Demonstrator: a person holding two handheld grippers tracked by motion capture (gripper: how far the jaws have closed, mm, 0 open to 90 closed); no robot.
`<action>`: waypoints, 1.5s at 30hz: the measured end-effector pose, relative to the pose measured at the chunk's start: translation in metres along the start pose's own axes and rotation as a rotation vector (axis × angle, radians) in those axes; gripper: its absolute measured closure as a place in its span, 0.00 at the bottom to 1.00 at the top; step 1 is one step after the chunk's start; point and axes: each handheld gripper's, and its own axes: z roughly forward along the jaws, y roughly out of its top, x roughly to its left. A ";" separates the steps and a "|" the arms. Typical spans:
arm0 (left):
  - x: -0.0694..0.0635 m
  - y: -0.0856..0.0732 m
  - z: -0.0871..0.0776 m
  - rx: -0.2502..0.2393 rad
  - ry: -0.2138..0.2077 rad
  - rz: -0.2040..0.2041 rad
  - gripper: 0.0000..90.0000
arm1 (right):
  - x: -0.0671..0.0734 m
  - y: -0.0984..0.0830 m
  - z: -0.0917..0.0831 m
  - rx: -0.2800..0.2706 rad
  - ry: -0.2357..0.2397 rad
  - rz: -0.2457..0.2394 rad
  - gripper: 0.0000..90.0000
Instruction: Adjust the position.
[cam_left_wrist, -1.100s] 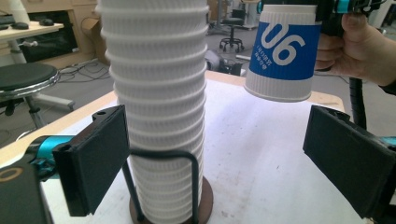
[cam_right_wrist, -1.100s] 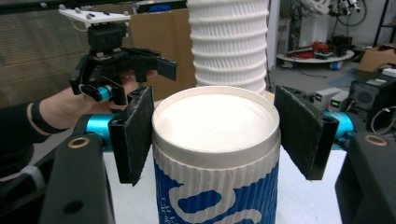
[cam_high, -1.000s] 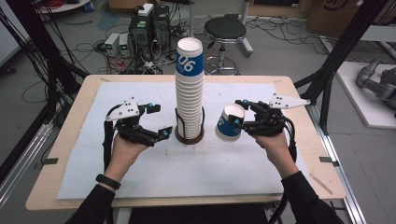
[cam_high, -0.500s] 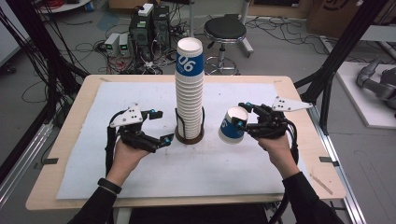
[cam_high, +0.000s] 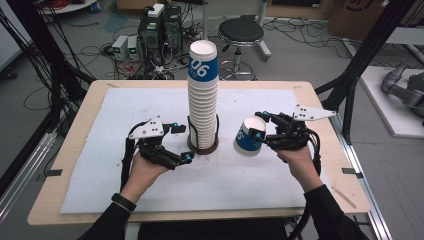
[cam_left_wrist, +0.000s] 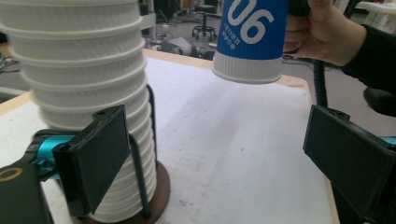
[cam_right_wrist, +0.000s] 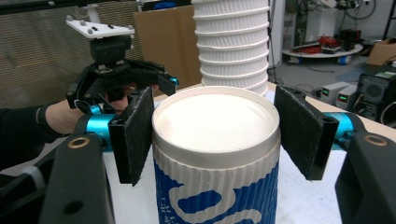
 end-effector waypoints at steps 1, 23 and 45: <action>-0.001 0.000 0.002 -0.001 -0.006 0.001 0.08 | 0.001 0.001 0.000 0.002 0.020 -0.008 0.36; -0.028 0.000 0.043 0.030 -0.195 -0.015 0.08 | 0.017 0.001 0.017 0.039 0.131 -0.048 0.36; -0.039 -0.009 0.064 0.031 -0.206 -0.005 0.08 | 0.037 -0.003 0.041 0.078 0.237 -0.062 0.36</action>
